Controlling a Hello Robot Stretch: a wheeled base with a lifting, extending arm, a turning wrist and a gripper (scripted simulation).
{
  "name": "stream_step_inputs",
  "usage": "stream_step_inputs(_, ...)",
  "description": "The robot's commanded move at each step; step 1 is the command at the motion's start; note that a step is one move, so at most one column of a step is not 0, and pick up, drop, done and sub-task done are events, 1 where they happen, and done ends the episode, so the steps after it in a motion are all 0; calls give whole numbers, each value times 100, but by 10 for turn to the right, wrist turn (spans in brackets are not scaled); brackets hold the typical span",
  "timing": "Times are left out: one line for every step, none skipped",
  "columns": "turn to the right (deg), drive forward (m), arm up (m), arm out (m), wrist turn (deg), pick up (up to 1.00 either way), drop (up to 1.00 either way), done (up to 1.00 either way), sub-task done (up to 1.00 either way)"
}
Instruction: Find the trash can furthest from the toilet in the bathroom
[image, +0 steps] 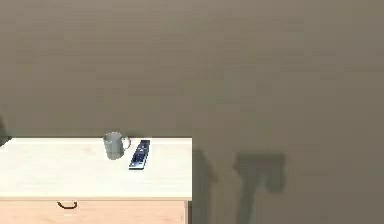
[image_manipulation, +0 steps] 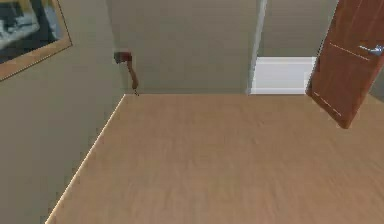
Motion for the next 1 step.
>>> stream_step_inputs(450, 0, 0, 0, 0, 0, 0, 0, 0)
